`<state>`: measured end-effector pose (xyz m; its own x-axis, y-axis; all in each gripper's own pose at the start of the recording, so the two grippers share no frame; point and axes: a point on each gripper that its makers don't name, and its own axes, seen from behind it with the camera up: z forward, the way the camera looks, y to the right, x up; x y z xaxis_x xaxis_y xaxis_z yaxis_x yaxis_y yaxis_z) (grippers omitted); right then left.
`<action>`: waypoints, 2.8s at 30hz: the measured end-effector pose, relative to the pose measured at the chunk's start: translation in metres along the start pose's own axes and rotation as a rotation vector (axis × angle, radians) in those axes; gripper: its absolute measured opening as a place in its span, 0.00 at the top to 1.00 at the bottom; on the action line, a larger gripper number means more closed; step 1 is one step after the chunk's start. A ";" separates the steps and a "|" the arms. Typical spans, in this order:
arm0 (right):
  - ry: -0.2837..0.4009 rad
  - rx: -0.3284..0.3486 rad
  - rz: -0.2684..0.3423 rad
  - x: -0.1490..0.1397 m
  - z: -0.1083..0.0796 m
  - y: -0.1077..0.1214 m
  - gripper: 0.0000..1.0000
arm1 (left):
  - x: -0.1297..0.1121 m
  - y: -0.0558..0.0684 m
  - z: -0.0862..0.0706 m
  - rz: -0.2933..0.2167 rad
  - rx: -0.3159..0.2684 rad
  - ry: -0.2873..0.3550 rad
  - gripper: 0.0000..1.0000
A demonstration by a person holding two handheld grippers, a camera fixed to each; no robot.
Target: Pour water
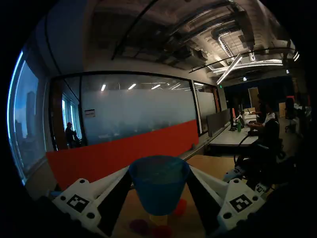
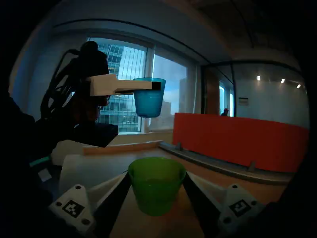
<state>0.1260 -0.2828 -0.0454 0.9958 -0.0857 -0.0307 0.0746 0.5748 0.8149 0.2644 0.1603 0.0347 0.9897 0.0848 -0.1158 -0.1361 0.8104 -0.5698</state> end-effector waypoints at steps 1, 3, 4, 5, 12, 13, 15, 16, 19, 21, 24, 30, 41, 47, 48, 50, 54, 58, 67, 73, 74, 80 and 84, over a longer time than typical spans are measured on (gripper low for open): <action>-0.003 -0.003 -0.001 -0.001 -0.001 0.001 0.09 | -0.002 -0.001 -0.001 0.000 0.001 -0.001 0.13; -0.010 -0.008 -0.002 -0.002 -0.004 0.003 0.09 | -0.006 -0.002 -0.003 -0.001 0.003 -0.002 0.13; -0.012 -0.009 -0.003 -0.003 -0.005 0.005 0.09 | -0.008 -0.002 -0.004 -0.002 0.004 -0.004 0.13; -0.015 -0.011 -0.004 -0.003 -0.006 0.006 0.09 | -0.010 -0.003 -0.005 -0.002 0.005 -0.006 0.13; -0.022 -0.028 -0.003 -0.002 -0.016 0.013 0.09 | -0.022 -0.006 -0.011 -0.017 0.012 -0.019 0.13; -0.021 -0.031 -0.002 -0.001 -0.017 0.015 0.09 | -0.023 -0.006 -0.012 -0.018 0.012 -0.019 0.13; -0.021 -0.035 0.001 -0.001 -0.020 0.017 0.09 | -0.026 -0.006 -0.014 -0.022 0.014 -0.019 0.13; -0.022 -0.038 0.002 0.000 -0.022 0.018 0.09 | -0.027 -0.007 -0.014 -0.025 0.015 -0.021 0.13; -0.025 -0.046 0.005 0.000 -0.027 0.022 0.09 | -0.032 -0.007 -0.016 -0.032 0.015 -0.027 0.13; -0.027 -0.051 0.006 0.000 -0.029 0.025 0.09 | -0.036 -0.007 -0.017 -0.035 0.014 -0.033 0.13; -0.031 -0.055 0.011 -0.001 -0.031 0.026 0.09 | -0.041 -0.006 -0.019 -0.036 0.014 -0.041 0.12; -0.037 -0.052 0.017 0.000 -0.030 0.027 0.09 | -0.049 -0.005 -0.023 -0.044 0.010 -0.052 0.12; -0.070 -0.052 0.014 -0.009 -0.029 0.032 0.09 | -0.084 0.002 -0.028 -0.058 -0.016 -0.113 0.12; -0.100 -0.041 0.009 -0.017 -0.032 0.030 0.09 | -0.108 0.008 -0.029 -0.056 -0.039 -0.157 0.12; -0.106 -0.040 0.009 -0.019 -0.033 0.031 0.09 | -0.113 0.009 -0.029 -0.056 -0.044 -0.167 0.12; -0.120 -0.040 0.011 -0.022 -0.033 0.032 0.09 | -0.121 0.010 -0.030 -0.054 -0.049 -0.186 0.12; -0.146 -0.038 0.015 -0.030 -0.036 0.034 0.09 | -0.140 0.015 -0.030 -0.047 -0.061 -0.225 0.12; -0.171 -0.027 0.022 -0.037 -0.037 0.033 0.09 | -0.156 0.019 -0.031 -0.040 -0.073 -0.263 0.12; -0.235 -0.013 0.006 -0.055 -0.040 0.037 0.09 | -0.189 0.031 -0.031 -0.022 -0.103 -0.340 0.12; -0.280 0.000 -0.001 -0.069 -0.044 0.040 0.09 | -0.215 0.039 -0.033 -0.009 -0.129 -0.405 0.12; -0.288 0.001 -0.003 -0.071 -0.044 0.041 0.09 | -0.218 0.040 -0.033 -0.006 -0.133 -0.415 0.12; -0.325 0.008 -0.008 -0.083 -0.044 0.043 0.09 | -0.241 0.050 -0.038 0.015 -0.165 -0.480 0.12; -0.349 0.014 -0.007 -0.091 -0.044 0.043 0.09 | -0.253 0.055 -0.041 0.025 -0.184 -0.511 0.12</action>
<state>0.0411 -0.2142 -0.0329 0.9173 -0.3641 0.1612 0.0784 0.5621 0.8234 0.0047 0.1592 -0.0007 0.8758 0.4112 0.2528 -0.1206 0.6935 -0.7103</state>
